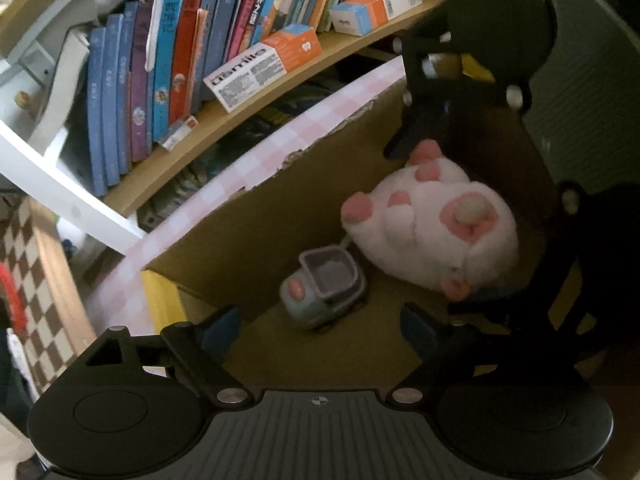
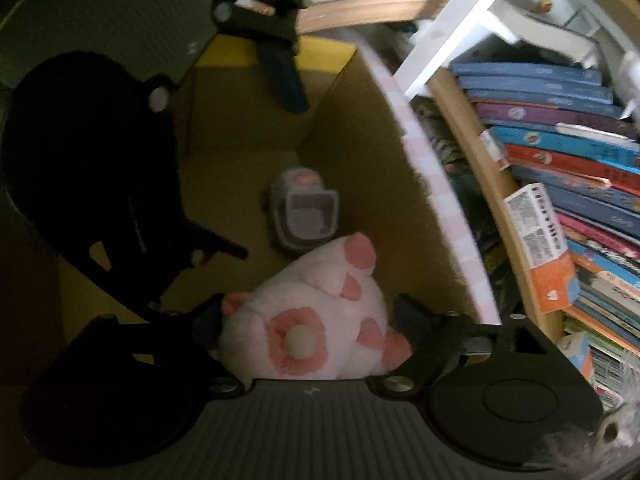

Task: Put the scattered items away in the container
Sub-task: 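Open both tools to drop the truck and pig into the box, then withdraw both tools from the box back toward the remaining items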

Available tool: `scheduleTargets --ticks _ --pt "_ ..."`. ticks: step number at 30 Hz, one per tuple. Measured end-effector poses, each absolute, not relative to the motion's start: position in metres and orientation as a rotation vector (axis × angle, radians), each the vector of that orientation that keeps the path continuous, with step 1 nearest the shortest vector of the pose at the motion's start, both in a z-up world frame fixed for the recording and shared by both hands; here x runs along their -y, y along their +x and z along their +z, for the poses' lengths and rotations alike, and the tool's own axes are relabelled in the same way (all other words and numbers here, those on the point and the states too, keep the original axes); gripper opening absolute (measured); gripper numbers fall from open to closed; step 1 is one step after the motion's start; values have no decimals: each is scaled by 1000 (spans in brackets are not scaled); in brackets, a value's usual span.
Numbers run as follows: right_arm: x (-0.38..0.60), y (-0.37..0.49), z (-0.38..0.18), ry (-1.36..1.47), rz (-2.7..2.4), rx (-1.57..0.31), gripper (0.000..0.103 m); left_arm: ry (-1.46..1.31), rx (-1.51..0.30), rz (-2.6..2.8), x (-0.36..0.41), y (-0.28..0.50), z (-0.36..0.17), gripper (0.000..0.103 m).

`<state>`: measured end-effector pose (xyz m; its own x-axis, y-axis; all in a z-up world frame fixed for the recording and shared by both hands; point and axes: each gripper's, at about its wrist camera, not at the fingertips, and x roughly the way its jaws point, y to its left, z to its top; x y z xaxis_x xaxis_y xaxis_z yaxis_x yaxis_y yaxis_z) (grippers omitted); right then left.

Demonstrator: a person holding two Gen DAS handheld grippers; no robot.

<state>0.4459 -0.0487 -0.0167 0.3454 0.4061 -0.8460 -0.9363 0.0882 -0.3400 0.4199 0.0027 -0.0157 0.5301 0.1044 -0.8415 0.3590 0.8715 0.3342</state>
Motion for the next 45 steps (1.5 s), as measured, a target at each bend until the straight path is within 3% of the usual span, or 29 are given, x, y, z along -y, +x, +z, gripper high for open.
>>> scheduleTargets --ticks 21,35,45 --pt "101 395 76 -874 984 -431 91 529 -771 -124 8 342 57 90" --pt "152 314 118 -712 793 -377 92 419 -575 -48 -16 249 107 90" --pt "178 264 117 -537 657 -441 92 301 -516 -35 -30 182 109 90"
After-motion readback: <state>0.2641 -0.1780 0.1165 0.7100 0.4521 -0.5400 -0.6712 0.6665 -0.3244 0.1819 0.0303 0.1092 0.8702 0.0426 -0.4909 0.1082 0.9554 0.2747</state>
